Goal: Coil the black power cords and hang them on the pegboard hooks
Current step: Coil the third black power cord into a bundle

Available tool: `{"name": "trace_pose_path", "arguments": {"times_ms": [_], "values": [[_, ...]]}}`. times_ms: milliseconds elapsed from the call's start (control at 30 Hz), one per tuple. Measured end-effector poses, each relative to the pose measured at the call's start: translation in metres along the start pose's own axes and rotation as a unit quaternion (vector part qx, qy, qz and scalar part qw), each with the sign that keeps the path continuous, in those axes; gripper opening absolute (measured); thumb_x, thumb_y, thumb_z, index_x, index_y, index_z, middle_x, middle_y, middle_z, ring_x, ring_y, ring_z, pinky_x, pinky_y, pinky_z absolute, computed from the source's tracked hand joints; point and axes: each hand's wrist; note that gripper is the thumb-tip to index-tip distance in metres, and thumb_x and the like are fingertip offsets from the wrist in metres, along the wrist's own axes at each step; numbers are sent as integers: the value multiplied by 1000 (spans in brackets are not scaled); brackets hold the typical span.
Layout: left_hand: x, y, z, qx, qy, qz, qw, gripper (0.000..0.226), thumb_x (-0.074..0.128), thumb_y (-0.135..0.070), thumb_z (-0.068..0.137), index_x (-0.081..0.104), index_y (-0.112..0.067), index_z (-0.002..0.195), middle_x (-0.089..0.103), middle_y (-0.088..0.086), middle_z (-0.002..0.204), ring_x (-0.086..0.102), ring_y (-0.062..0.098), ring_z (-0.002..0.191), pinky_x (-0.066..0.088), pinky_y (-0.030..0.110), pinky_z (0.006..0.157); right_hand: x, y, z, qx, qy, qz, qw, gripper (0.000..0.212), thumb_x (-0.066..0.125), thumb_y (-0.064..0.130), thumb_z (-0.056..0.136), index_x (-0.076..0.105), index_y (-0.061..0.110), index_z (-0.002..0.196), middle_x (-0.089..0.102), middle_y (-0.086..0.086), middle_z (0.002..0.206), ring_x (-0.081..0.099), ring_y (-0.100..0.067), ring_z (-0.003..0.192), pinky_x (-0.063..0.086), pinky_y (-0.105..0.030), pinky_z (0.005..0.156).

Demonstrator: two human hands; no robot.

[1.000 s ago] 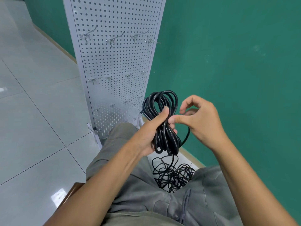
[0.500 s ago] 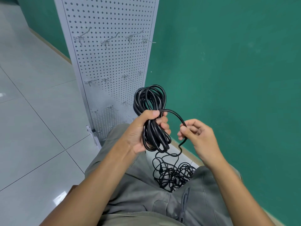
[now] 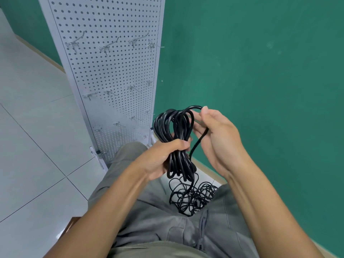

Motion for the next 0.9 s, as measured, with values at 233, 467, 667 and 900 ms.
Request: {"name": "trace_pose_path", "arguments": {"times_ms": [233,467,667,900], "values": [[-6,-5,-7,5,120,23,993,49,66,-23,75,58,0,117,77,8,109,73,20,104,60,40,85,2,7,-1,35,71,-256,964,33,28,43,111,54,34,129,67,-12,121,58,-20,115,56,-25,85],[-2,4,-2,-8,170,-33,985,31,71,-34,74,78,-10,91,73,11,84,71,23,82,55,39,91,-14,28,15,25,204,-333,920,52,33,44,110,64,2,108,73,-18,92,67,-27,79,53,-20,80],[1,3,-5,-3,235,-107,966,45,89,-31,65,80,-8,103,78,12,93,76,27,88,58,39,91,-23,46,31,66,312,-324,890,42,52,42,98,64,2,103,65,-12,85,59,-16,72,49,-25,71],[5,4,-6,-31,264,-146,953,40,83,-27,74,74,-8,109,71,4,94,68,17,78,58,34,82,-21,51,35,148,325,-276,893,44,57,38,97,66,-5,105,67,-22,82,61,-25,61,52,-24,66]]}}
Point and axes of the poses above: each hand's wrist, its own z-axis towards the middle knuckle, its own x-axis out of the palm, y = z × x
